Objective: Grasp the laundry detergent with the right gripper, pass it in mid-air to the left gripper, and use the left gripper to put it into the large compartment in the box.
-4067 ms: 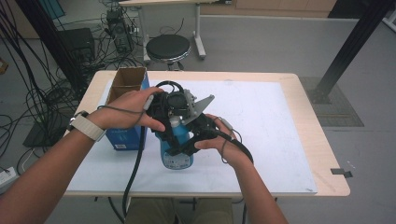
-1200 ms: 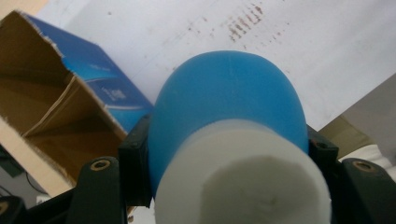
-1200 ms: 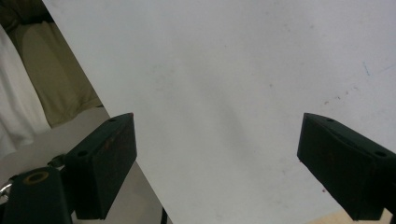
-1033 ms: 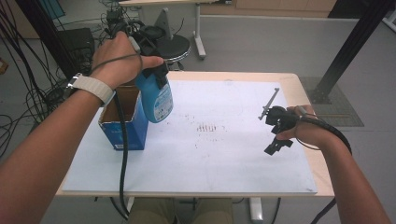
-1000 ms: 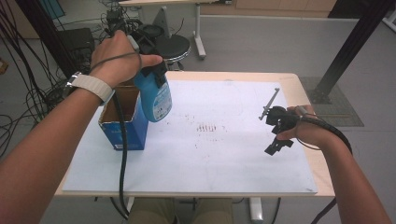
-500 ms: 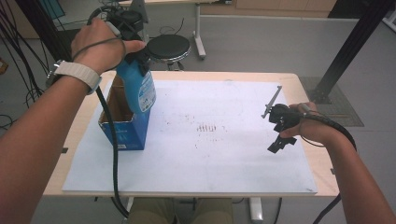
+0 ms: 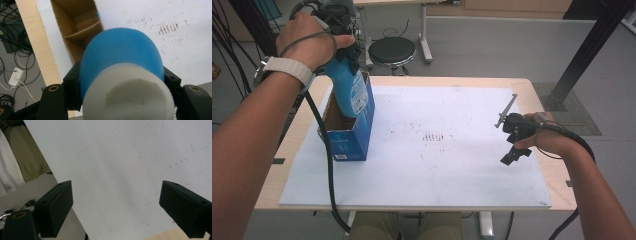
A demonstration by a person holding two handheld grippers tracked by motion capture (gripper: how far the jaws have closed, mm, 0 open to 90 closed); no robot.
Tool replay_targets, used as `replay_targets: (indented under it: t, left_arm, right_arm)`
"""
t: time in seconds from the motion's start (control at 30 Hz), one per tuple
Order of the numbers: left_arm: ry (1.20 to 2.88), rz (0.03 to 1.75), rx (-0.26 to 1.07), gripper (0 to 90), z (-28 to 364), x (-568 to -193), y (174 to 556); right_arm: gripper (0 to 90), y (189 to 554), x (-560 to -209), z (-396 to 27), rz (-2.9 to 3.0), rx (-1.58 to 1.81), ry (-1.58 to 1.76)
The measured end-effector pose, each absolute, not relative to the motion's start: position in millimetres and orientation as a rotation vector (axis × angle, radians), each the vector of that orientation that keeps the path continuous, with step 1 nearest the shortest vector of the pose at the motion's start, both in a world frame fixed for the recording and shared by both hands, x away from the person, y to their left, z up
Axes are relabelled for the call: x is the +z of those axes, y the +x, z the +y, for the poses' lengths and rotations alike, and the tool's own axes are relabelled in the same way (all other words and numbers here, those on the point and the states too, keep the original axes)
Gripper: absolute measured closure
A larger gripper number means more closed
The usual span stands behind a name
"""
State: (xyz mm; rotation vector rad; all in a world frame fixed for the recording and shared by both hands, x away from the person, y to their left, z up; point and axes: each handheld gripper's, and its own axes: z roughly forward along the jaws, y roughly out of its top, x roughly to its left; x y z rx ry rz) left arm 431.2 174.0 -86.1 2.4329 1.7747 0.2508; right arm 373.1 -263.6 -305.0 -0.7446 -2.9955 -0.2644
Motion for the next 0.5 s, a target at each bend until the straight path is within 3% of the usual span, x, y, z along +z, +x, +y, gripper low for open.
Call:
replay_targets:
  t: [0.5]
  left_arm:
    - [2.391, 1.839, 0.266, 37.3, 195, -87, 431]
  right_arm:
    - [11.9, 375, -304, -258, -2.997, -0.332, -0.723]
